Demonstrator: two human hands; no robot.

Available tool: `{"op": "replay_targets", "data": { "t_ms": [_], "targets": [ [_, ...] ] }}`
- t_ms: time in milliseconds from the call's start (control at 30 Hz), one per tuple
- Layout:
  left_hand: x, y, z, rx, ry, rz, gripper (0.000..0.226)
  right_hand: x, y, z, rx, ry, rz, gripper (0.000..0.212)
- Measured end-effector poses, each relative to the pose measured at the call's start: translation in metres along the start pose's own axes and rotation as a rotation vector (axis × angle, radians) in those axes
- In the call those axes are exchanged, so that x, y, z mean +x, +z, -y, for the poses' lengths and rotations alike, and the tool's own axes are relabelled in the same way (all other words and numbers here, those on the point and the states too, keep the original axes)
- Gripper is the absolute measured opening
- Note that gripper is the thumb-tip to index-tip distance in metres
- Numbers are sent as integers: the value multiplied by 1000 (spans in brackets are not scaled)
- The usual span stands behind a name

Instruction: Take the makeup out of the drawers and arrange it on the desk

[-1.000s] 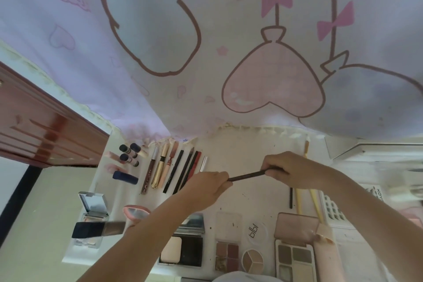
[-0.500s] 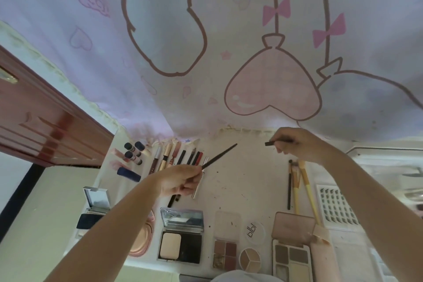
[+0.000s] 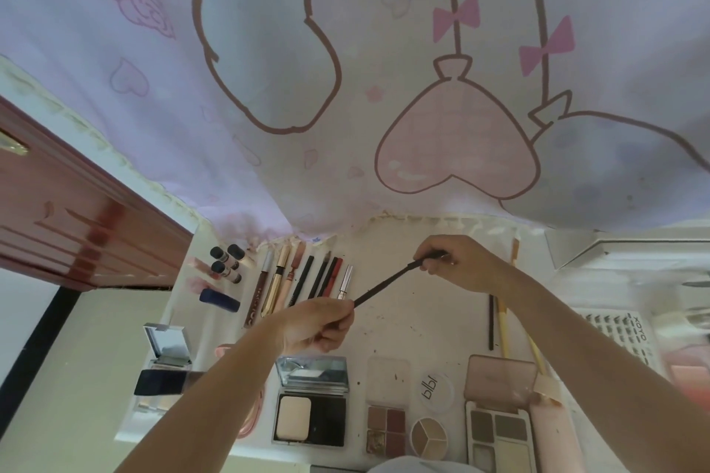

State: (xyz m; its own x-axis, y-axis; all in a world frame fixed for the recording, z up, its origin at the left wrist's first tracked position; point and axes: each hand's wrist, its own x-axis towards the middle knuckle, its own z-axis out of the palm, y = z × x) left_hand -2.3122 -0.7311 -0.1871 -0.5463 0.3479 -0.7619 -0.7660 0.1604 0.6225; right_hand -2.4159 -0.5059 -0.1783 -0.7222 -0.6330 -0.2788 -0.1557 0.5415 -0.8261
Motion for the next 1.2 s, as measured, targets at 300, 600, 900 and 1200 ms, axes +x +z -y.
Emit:
{"op": "replay_targets", "data": {
  "t_ms": [300, 600, 900, 1200],
  "targets": [
    [16, 15, 5, 645, 9, -473, 14, 38, 36, -13, -547, -33, 179, 29],
    [39, 15, 20, 1155, -257, -595, 33, 80, 91, -18, -791, -177, 207, 30],
    [43, 7, 22, 1229, -298, -607, 29, 82, 104, -17, -853, -259, 35, 34],
    [43, 12, 24, 1209, -122, -697, 34, 48, 96, -37, -692, 27, 44, 55]
  ]
}}
